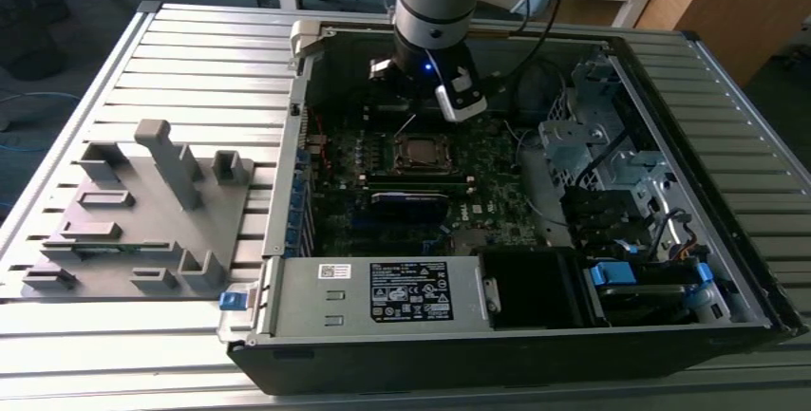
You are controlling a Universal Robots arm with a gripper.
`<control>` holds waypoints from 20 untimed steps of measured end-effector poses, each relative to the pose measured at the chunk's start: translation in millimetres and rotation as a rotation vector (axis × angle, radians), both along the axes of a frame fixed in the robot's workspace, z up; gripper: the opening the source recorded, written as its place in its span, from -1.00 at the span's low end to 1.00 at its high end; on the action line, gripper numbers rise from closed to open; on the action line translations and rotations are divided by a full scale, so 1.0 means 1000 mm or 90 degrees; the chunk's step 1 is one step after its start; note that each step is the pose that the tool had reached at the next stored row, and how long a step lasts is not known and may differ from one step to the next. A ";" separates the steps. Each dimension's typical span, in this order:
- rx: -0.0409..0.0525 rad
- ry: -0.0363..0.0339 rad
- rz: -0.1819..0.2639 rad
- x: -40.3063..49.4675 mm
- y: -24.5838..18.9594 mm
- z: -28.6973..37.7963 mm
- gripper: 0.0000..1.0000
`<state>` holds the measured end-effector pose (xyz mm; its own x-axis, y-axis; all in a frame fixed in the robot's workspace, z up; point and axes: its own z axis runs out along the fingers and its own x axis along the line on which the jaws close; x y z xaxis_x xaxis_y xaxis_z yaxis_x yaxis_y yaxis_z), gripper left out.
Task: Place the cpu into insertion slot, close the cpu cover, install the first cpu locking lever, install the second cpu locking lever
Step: 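Install the first cpu locking lever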
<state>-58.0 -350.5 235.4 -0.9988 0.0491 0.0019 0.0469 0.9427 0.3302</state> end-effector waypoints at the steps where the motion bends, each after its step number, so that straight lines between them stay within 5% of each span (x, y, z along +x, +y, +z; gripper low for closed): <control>1: -0.0001 0.0000 0.000 0.0009 0.0001 -0.0002 -0.77; 20: -0.0002 0.0001 0.000 0.0049 0.0002 -0.0041 -0.77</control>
<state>-53.0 -350.3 231.2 -0.9988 0.0490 0.0020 0.0469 0.9428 0.3299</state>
